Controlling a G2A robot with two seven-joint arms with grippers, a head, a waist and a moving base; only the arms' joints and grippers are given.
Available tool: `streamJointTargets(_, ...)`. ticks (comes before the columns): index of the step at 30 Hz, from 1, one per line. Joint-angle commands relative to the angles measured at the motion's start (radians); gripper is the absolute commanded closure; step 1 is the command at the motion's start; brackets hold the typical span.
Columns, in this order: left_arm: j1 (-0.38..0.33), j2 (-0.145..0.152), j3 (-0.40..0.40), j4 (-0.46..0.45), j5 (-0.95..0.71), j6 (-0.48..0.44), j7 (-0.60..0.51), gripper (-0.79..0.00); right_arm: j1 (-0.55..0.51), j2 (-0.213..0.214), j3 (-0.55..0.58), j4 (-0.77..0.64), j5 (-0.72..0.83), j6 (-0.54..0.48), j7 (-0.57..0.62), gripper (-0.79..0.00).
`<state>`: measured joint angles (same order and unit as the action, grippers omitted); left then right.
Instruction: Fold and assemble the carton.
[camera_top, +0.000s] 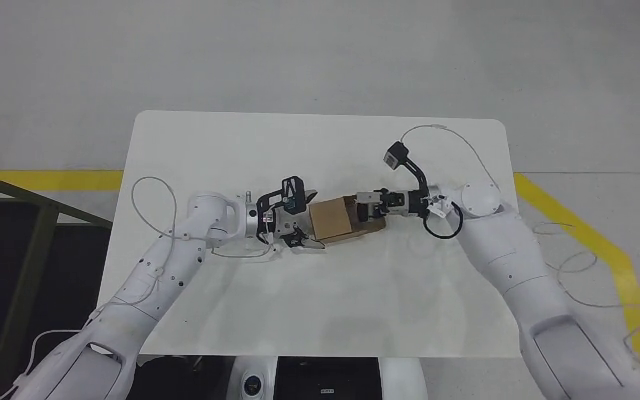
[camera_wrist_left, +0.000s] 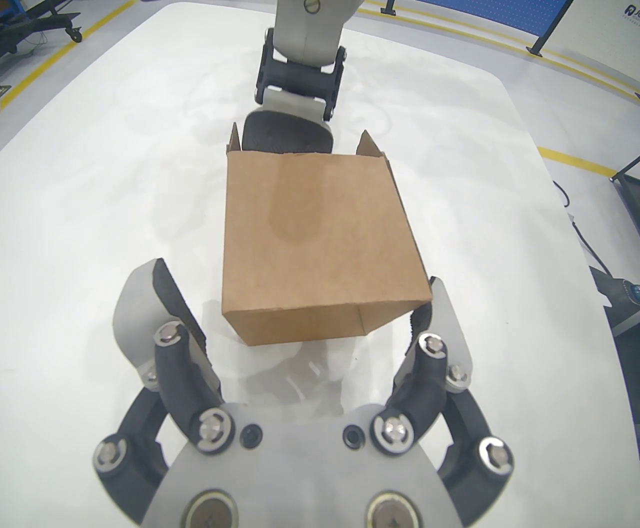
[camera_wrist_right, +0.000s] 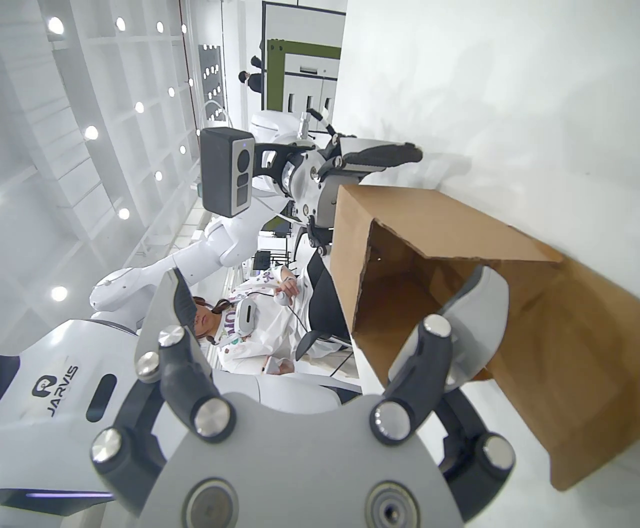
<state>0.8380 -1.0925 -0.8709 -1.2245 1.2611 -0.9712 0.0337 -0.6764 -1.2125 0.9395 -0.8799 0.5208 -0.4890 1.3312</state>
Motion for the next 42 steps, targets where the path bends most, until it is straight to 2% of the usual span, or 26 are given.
streamJointTargets(1,0.0,0.0,-0.003,0.001,-0.004,-0.001,-0.003,-0.785,-0.022,0.019,0.03,-0.049,-0.019,0.009,0.009,-0.785)
streamJointTargets(10,0.0,-0.001,-0.013,0.003,-0.016,-0.007,-0.018,-0.785,-0.176,0.092,0.184,-0.236,-0.067,0.07,0.023,-0.785)
streamJointTargets(18,0.0,-0.005,-0.01,0.005,-0.027,-0.012,-0.028,-0.785,-0.274,0.094,0.166,-0.316,-0.04,0.093,0.002,-0.785)
streamJointTargets(27,-0.001,-0.008,-0.012,0.009,-0.032,-0.015,-0.032,-0.785,-0.228,0.072,0.102,-0.255,-0.044,0.049,-0.029,-0.785)
streamJointTargets(34,-0.005,-0.011,-0.009,0.013,-0.031,-0.026,-0.034,-0.785,-0.163,0.049,0.043,-0.193,-0.036,0.002,0.001,-0.785)
streamJointTargets(42,-0.013,-0.015,-0.002,0.019,-0.028,-0.041,-0.035,-0.785,-0.096,0.028,-0.021,-0.157,-0.032,-0.001,-0.001,-0.785)
